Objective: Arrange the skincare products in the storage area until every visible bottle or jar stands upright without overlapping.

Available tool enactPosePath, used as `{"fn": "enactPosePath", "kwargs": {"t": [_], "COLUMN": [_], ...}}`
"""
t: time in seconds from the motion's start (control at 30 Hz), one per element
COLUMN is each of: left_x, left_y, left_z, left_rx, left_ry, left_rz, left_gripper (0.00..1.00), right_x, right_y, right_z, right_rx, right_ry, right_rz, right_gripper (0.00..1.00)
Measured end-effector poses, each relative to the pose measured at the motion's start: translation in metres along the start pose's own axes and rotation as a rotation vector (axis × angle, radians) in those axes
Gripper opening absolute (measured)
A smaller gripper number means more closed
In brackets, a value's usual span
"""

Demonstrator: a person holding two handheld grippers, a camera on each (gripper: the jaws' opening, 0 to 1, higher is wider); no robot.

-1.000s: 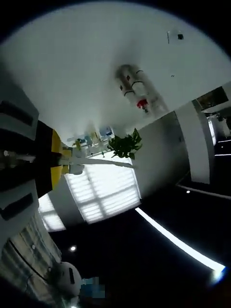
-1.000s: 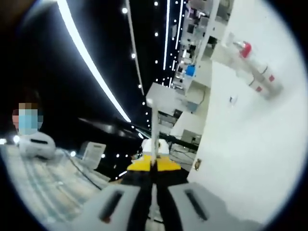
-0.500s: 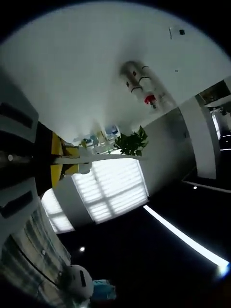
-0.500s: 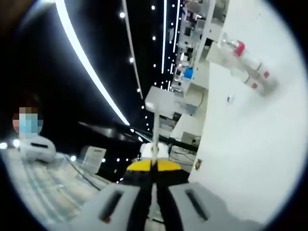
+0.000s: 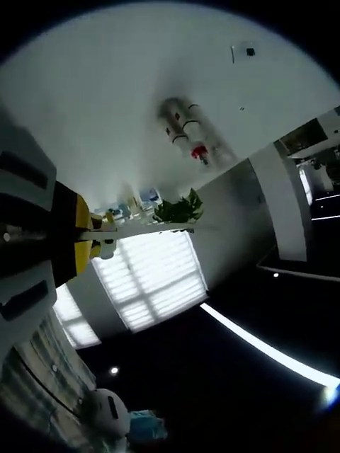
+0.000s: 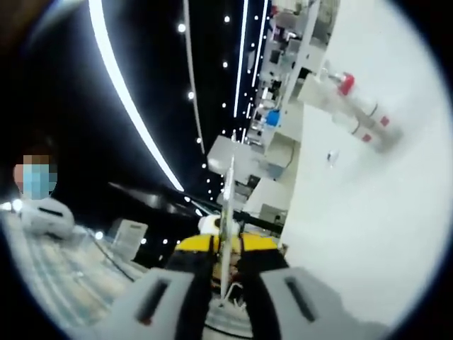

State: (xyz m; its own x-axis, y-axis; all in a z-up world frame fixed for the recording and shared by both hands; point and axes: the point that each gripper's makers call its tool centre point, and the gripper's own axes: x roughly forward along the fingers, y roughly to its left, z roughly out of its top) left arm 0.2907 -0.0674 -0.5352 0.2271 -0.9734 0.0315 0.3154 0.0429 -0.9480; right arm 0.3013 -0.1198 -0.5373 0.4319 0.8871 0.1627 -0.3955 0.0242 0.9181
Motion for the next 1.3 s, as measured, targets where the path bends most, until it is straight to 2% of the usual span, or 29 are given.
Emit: {"fn": "enactPosePath", "kwargs": {"t": [0.2, 0.47, 0.57, 0.7, 0.87, 1.3], "left_x": [-0.003, -0.011, -0.013, -0.015, -0.012, 0.000], "left_y": [0.005, 0.026, 0.040, 0.060, 0.082, 0.136], "left_z": [0.014, 0.044, 0.056, 0.072, 0.085, 0.101], "left_rx": [0.010, -0.008, -0.018, -0.073, -0.090, -0.138], "left_ry": [-0.021, -0.068, -0.081, -0.112, -0.101, -0.084], "left_rz": [0.020, 0.065, 0.093, 0.122, 0.162, 0.261], "left_gripper": [0.01, 0.01, 0.01, 0.01, 0.01, 0.01], "right_x": [-0.004, -0.012, -0.017, -0.022, -0.027, -0.024], "right_y": [-0.008, -0.014, -0.018, -0.022, -0.028, -0.036], "right_z": [0.004, 0.009, 0.011, 0.012, 0.015, 0.016], "right_rx": [0.004, 0.014, 0.022, 0.031, 0.050, 0.071], "right_ry": [-0.026, -0.051, -0.070, -0.086, -0.115, -0.125], "right_rz": [-0.022, -0.037, -0.044, -0.055, -0.070, -0.098], "right_gripper": [0.19, 0.19, 0.19, 0.19, 0.19, 0.19]}}
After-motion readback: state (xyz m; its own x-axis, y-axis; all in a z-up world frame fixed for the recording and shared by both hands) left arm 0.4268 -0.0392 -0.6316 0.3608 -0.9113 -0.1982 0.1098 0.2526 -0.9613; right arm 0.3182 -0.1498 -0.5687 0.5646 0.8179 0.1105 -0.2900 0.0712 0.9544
